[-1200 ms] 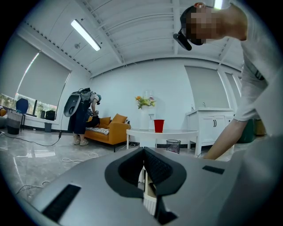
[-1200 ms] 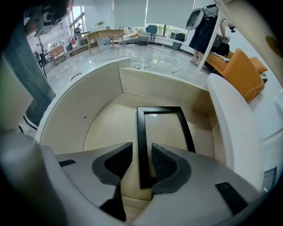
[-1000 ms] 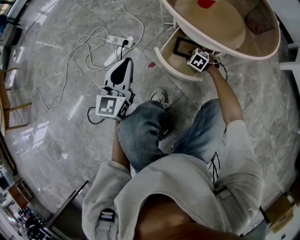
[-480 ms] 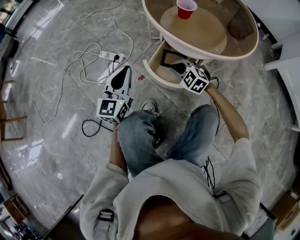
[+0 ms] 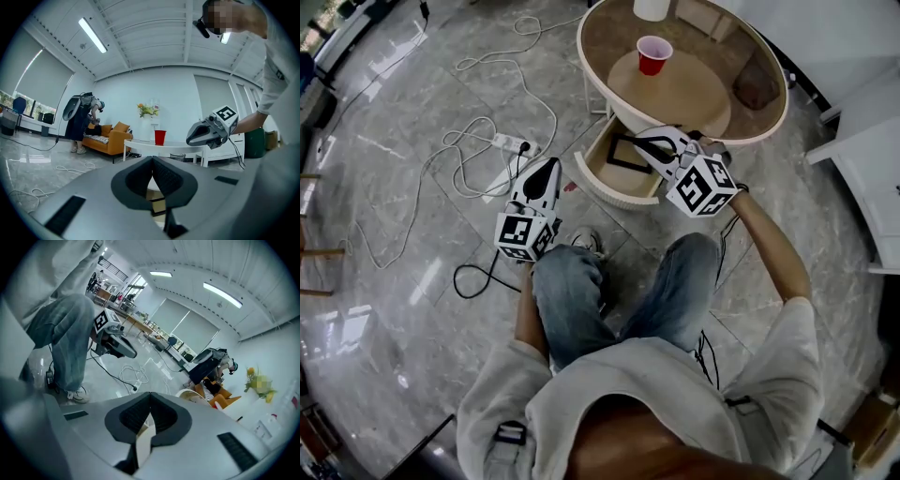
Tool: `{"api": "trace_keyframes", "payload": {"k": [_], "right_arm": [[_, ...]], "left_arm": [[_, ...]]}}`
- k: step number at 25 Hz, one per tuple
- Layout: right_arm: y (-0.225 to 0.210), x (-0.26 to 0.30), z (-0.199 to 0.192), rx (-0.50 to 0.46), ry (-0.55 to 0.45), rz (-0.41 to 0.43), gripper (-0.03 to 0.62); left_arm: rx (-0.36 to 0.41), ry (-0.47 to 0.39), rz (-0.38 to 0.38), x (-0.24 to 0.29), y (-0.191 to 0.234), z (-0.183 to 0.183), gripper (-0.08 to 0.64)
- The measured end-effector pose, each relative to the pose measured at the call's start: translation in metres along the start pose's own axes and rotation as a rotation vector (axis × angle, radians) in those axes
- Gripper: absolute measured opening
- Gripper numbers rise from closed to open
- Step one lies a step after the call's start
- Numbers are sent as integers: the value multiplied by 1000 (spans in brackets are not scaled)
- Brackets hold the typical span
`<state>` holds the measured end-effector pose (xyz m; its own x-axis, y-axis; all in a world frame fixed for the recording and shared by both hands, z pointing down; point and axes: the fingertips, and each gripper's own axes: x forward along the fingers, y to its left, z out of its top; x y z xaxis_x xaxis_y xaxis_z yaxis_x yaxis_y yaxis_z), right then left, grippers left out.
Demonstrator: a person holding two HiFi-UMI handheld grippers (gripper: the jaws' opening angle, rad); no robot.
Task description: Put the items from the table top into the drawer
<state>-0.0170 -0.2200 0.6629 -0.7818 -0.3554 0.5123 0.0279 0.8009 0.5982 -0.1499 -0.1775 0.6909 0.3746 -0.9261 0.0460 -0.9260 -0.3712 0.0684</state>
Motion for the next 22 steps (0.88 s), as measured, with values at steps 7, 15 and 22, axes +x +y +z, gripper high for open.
{"api": "trace_keyframes", "payload": {"k": [7,15,22], "right_arm": [[-68,-19,-31,-103,135,-99,25],[-142,-11,-50,-197,262,-179,26],[-169,8,-63,-211,336,-179,132]], "left_arm": [[2,-2,-5,2,-4,2,15],[-1,1,0,0,-4,1,15],[-12,-10,6,-2,3,-1,15]]}}
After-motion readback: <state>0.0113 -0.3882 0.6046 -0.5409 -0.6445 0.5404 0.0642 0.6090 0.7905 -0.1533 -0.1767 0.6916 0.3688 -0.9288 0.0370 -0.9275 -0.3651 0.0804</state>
